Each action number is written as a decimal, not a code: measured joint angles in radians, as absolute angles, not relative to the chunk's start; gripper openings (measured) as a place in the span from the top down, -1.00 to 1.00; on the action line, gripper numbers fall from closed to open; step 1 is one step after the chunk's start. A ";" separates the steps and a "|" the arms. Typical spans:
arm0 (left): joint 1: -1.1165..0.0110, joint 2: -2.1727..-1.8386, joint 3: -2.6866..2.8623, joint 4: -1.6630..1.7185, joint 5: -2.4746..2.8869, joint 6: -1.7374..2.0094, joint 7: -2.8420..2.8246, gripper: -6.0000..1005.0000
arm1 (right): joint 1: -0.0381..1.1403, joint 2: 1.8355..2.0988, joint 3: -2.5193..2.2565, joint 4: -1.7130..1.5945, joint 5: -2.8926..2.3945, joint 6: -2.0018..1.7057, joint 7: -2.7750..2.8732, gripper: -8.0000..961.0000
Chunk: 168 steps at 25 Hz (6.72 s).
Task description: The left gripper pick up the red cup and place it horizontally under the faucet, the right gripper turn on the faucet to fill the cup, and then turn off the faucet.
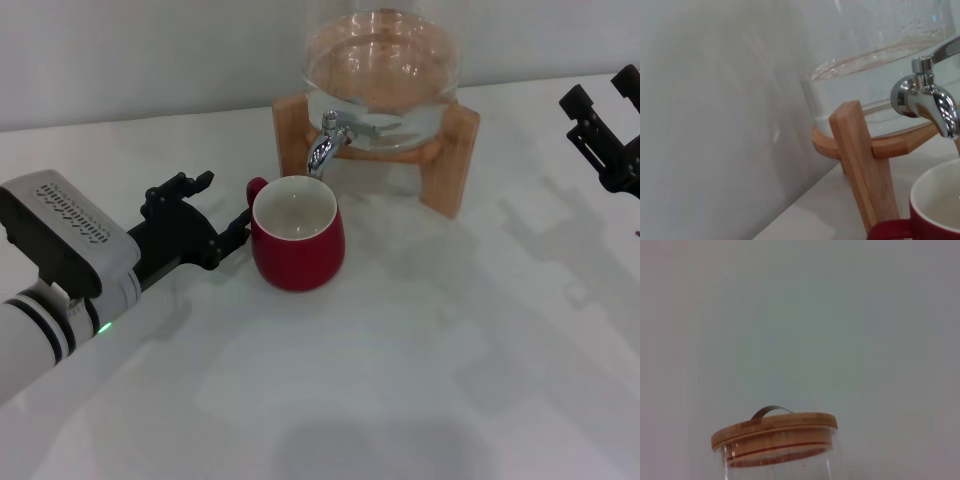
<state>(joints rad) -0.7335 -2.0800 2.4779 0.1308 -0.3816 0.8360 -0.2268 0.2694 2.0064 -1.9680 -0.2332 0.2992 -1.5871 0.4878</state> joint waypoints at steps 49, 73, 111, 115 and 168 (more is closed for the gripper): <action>-0.732 -2.083 2.475 0.161 -0.383 0.841 -0.156 -0.39 | 0.253 2.006 -1.962 -0.233 0.299 -1.595 0.489 -0.63; -0.607 -2.081 2.334 0.228 -0.384 0.848 -0.054 -0.39 | 0.257 2.005 -1.963 -0.227 0.299 -1.595 0.489 -0.63; -0.297 -2.081 1.817 0.258 -0.447 1.401 -0.272 -0.38 | 0.288 2.008 -1.971 -0.232 0.166 -1.540 0.596 -0.63; -0.276 -2.082 1.816 0.256 -0.474 1.432 -0.272 -0.38 | 0.292 2.009 -1.972 -0.233 0.126 -1.525 0.615 -0.63; -0.314 -2.082 1.828 0.173 -0.505 1.431 -0.261 -0.37 | 0.471 2.017 -2.129 -0.343 0.110 -1.254 0.646 -0.63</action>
<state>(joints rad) -0.3136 -2.0816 1.8285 0.1734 -0.5048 1.4312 -0.2609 0.4705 2.0172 -2.1287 -0.3434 0.1105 -1.2543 0.6460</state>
